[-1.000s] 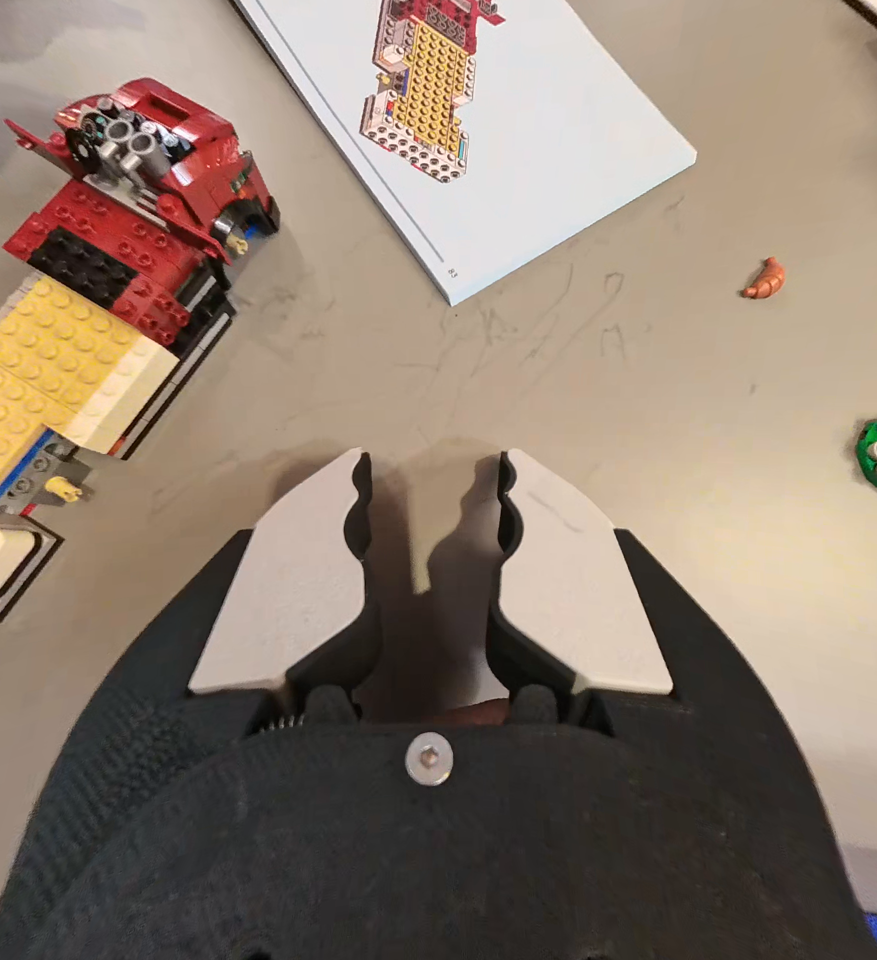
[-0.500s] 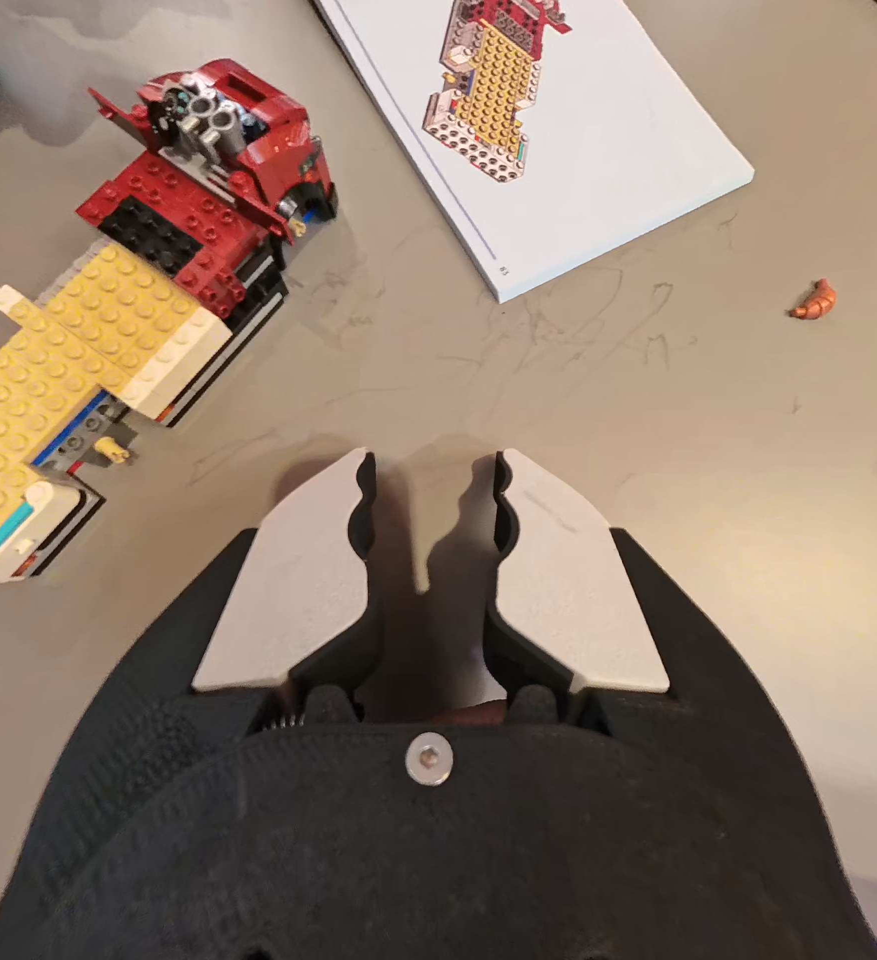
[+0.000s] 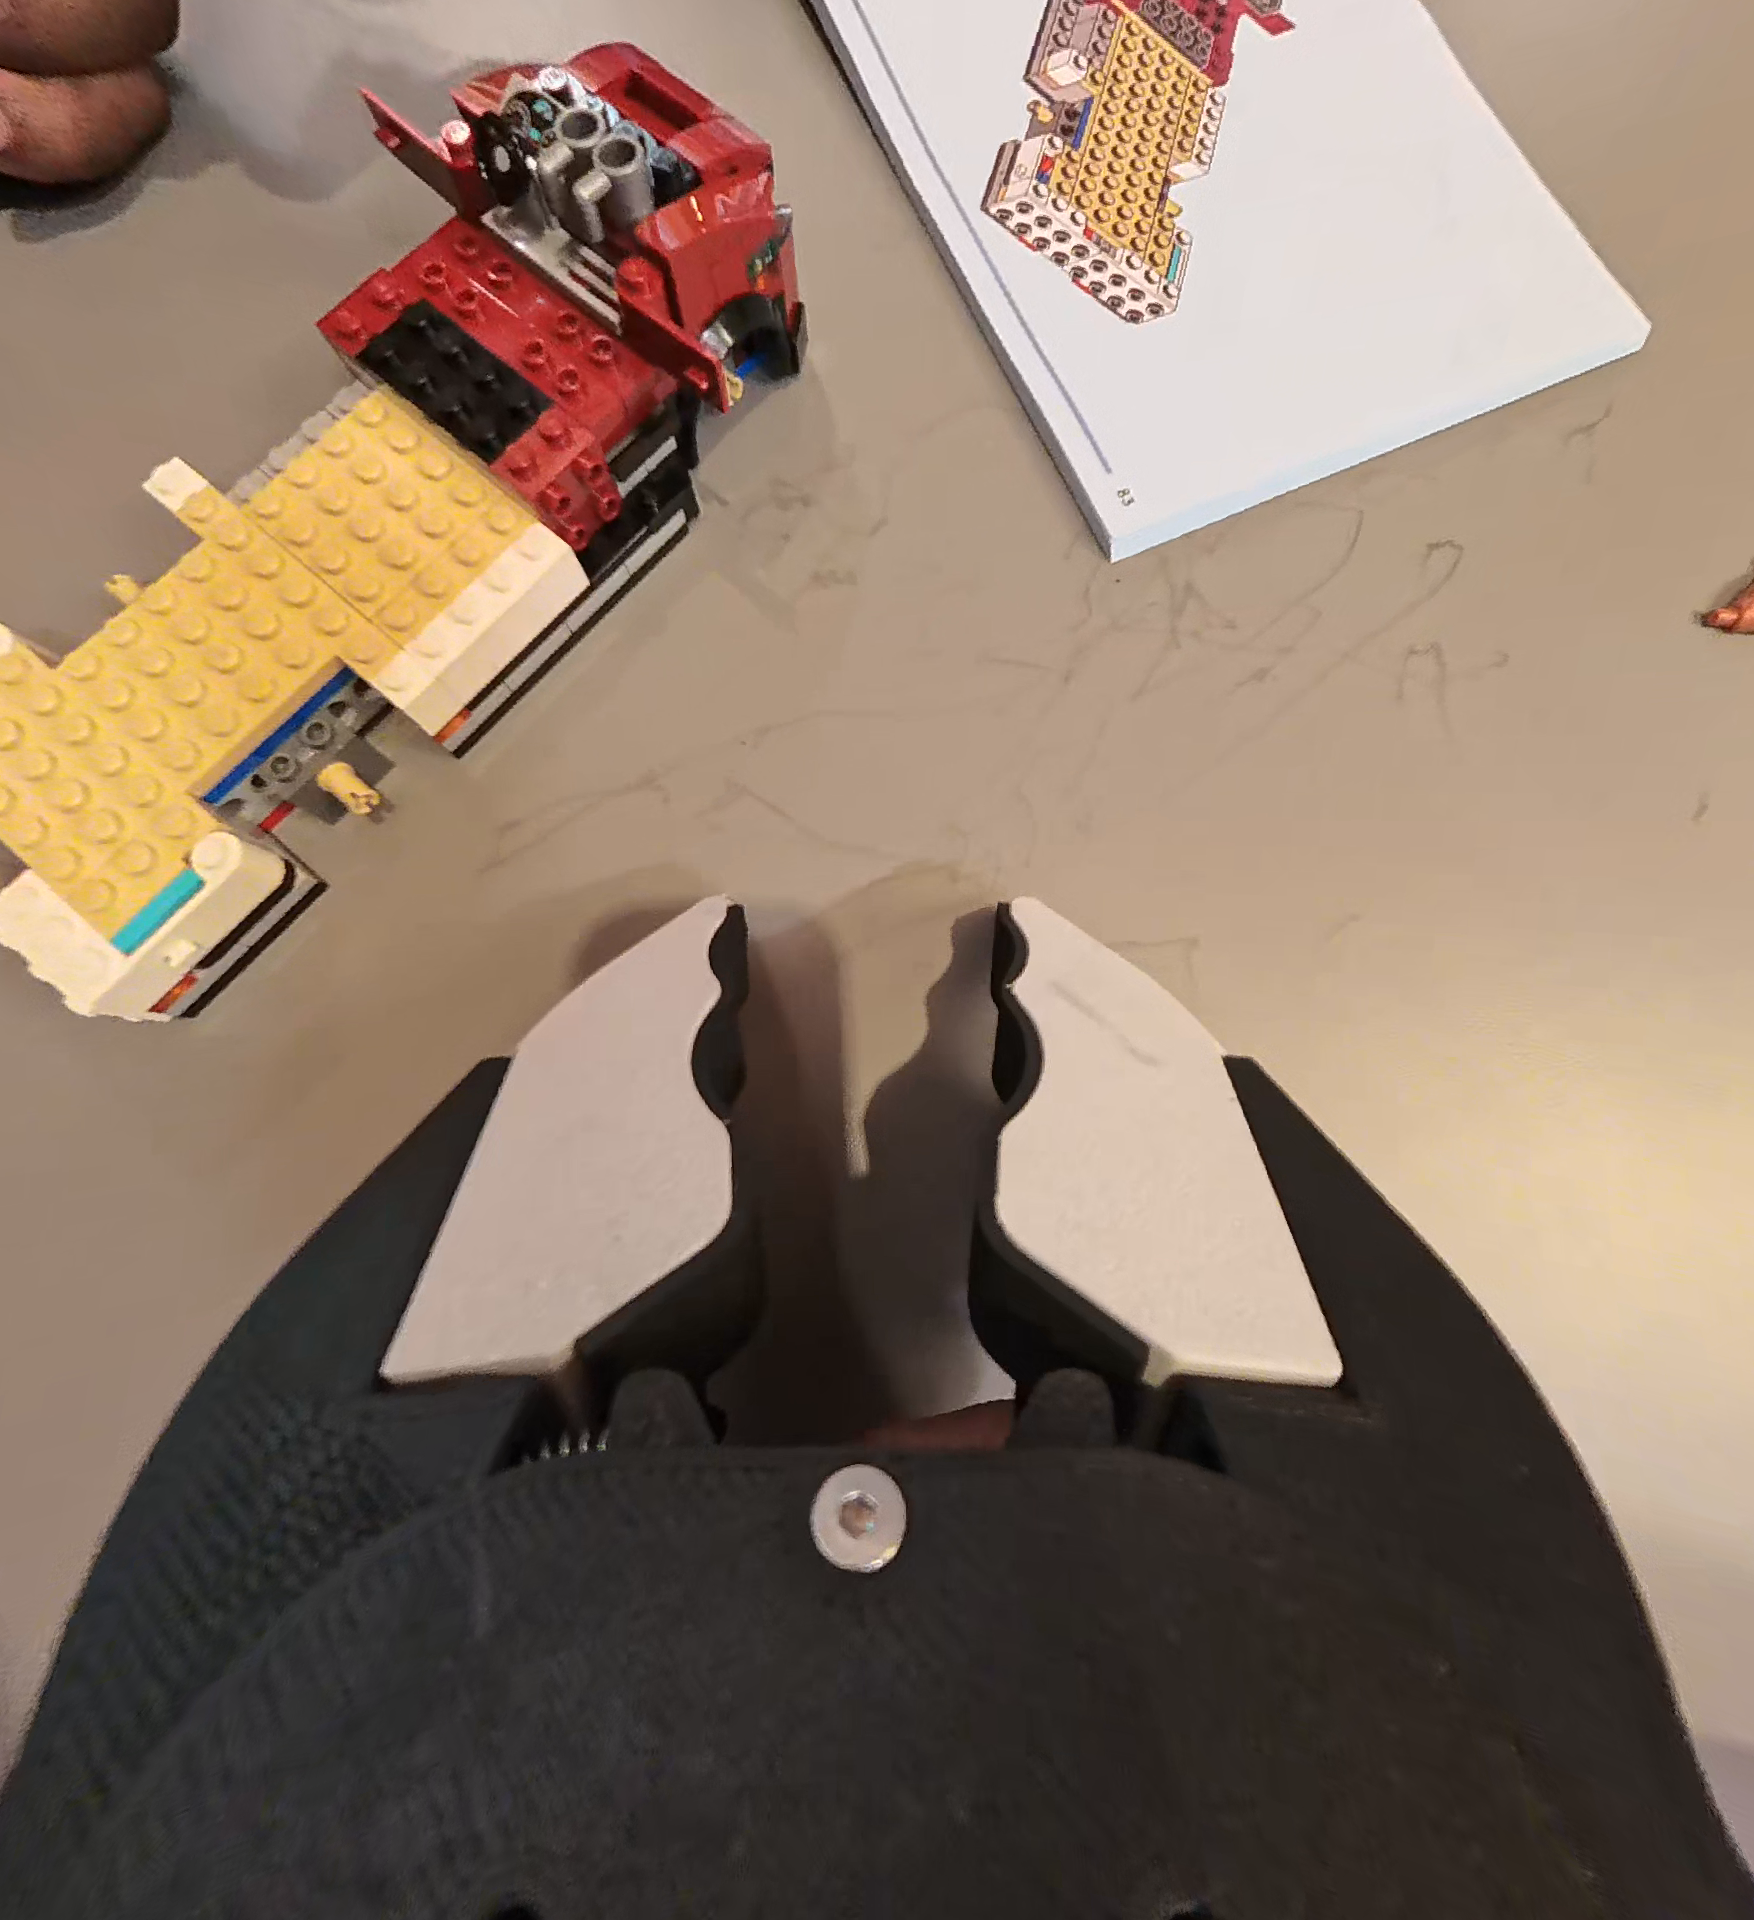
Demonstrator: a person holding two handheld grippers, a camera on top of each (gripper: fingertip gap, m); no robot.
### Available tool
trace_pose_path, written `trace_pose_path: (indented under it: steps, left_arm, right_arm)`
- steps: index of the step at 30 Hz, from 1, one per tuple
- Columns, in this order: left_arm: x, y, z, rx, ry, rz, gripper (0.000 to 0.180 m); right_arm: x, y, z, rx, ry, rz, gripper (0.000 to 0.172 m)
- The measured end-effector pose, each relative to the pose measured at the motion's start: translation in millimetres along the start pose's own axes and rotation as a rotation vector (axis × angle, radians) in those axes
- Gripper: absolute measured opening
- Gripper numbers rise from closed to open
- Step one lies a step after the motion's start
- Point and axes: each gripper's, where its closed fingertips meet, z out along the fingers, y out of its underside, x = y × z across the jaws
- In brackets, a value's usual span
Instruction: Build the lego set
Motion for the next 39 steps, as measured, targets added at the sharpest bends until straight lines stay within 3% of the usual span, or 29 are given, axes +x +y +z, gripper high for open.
trace_pose_path:
  steps: [5, 7, 10, 14, 16, 19, 22, 28, 32, 39]
  left_arm:
    - [0.5, -1.1, -1.2, 0.009, 0.006, 0.000, 0.063]
    - [0.5, -3.0, -3.5, 0.025, 0.014, -0.008, 0.063]
    - [1.8, -6.1, -9.3, 0.060, 0.031, -0.019, 0.062]
    - [2.2, -9.5, -13.0, 0.087, 0.053, -0.038, 0.061]
    - [1.7, -7.0, -10.3, 0.064, 0.053, -0.043, 0.061]
    - [2.8, -3.4, -7.0, 0.034, 0.050, -0.030, 0.061]
    - [2.7, -5.0, -9.5, 0.052, 0.047, -0.028, 0.061]
    - [1.1, -10.6, -17.4, 0.109, 0.042, -0.041, 0.059]
    - [1.4, -7.0, -13.5, 0.075, 0.046, -0.043, 0.059]
    - [1.8, -7.6, -14.4, 0.081, 0.050, -0.044, 0.059]
  right_arm:
    - [-8.8, -5.6, -11.3, 0.036, -0.022, -0.019, 0.046]
    - [-20.2, -8.4, -35.3, 0.073, -0.084, -0.036, 0.046]
    - [-13.5, 1.7, -98.8, 0.083, -0.054, -0.105, 0.045]
    - [49.7, 27.2, -196.3, -0.016, 0.125, -0.178, 0.030]
    - [99.8, 48.5, -219.4, -0.139, 0.221, -0.245, 0.020]
    - [156.6, 96.8, -211.6, -0.377, 0.170, -0.251, 0.014]
    - [180.6, 125.4, -183.9, -0.492, 0.084, -0.164, 0.008]
    - [188.3, 136.8, -156.2, -0.541, 0.035, -0.094, 0.001]
    - [190.9, 151.0, -150.2, -0.588, 0.017, -0.088, 0.002]
    - [194.6, 147.1, -147.3, -0.562, 0.028, -0.079, 0.004]
